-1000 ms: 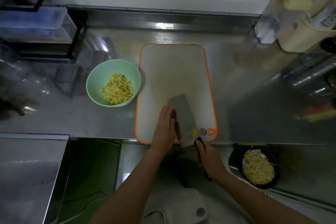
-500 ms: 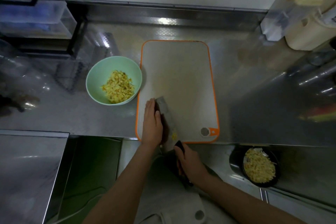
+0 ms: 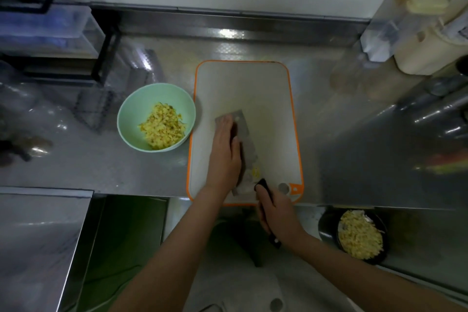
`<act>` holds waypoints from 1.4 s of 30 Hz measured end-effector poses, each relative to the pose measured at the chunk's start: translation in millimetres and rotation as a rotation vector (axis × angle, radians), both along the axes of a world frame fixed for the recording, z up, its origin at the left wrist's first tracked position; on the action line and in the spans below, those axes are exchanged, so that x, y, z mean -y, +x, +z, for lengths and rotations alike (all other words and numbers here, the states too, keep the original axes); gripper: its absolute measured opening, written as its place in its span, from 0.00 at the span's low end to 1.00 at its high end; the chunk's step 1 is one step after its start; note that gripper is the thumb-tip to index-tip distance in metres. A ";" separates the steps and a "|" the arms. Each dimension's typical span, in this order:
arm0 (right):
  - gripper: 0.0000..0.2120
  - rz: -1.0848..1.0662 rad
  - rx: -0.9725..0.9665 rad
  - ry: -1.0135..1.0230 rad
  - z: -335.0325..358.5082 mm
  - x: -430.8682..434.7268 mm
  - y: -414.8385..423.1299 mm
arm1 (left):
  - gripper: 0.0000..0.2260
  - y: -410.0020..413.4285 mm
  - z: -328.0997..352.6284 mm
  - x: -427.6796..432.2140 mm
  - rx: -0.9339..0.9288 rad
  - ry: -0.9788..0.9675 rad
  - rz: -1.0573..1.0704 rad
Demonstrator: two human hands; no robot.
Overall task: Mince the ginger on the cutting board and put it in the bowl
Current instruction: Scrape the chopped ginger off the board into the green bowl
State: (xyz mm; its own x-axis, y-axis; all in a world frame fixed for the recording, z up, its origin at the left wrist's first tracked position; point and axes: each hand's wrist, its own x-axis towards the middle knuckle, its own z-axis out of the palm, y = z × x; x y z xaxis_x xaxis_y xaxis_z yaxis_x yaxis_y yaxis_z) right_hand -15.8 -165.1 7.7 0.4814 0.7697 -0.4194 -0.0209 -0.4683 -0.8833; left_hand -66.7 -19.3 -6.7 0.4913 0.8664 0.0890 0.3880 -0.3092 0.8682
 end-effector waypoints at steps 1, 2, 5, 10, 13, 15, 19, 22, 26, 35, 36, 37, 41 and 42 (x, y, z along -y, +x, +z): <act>0.18 -0.007 -0.001 0.009 4.2 -7.1 2.4 | 0.21 2.9 6.7 -5.0 0.012 0.010 0.003; 0.18 -0.013 -0.001 0.016 8.0 -15.3 4.0 | 0.20 4.3 12.6 -10.4 0.019 0.030 0.010; 0.16 -0.026 0.002 0.052 18.6 -43.8 7.3 | 0.18 2.2 26.1 -29.5 0.018 0.120 0.003; 0.19 0.039 -0.030 0.119 35.1 -97.8 10.9 | 0.18 -14.9 41.0 -52.3 -0.007 0.193 -0.050; 0.18 0.070 -0.043 0.141 43.8 -127.6 9.5 | 0.18 -29.5 45.4 -58.6 -0.036 0.237 -0.065; 0.17 0.092 -0.064 0.138 47.6 -145.0 5.0 | 0.18 -40.2 47.1 -63.6 -0.058 0.242 -0.043; 0.21 0.151 -0.032 0.125 53.3 -173.9 -6.4 | 0.19 -64.3 48.2 -74.3 -0.150 0.328 -0.033; 0.23 0.157 -0.033 0.125 56.9 -188.4 -11.9 | 0.20 -84.2 43.7 -82.5 -0.241 0.395 -0.052; 0.19 0.163 -0.038 0.113 59.1 -198.8 -11.2 | 0.23 -103.6 31.9 -96.2 -0.409 0.340 0.084; 0.16 0.152 -0.123 0.091 66.2 -206.3 3.7 | 0.22 -83.7 53.5 -102.5 -0.233 0.311 0.069; 0.16 0.157 -0.121 0.086 66.5 -206.6 5.0 | 0.22 -81.3 52.8 -104.3 -0.257 0.338 0.005; 0.16 0.161 -0.105 0.081 66.1 -206.6 7.0 | 0.22 -80.8 50.0 -106.3 -0.295 0.360 -0.053; 0.16 0.165 0.062 0.079 62.9 -205.8 24.3 | 0.26 -89.5 36.8 -116.4 -0.513 0.354 -0.135; 0.15 0.165 0.104 0.089 63.7 -206.0 30.1 | 0.29 -92.6 34.1 -119.1 -0.607 0.353 -0.154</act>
State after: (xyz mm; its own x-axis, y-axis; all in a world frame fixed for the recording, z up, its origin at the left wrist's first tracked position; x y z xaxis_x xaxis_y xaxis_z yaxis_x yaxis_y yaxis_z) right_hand 14.3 40.9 71.4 0.3828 0.8735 -0.3009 0.1430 -0.3778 -0.9148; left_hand -159.3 99.7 27.4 0.6574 0.7532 0.0234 0.7001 -0.6219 0.3508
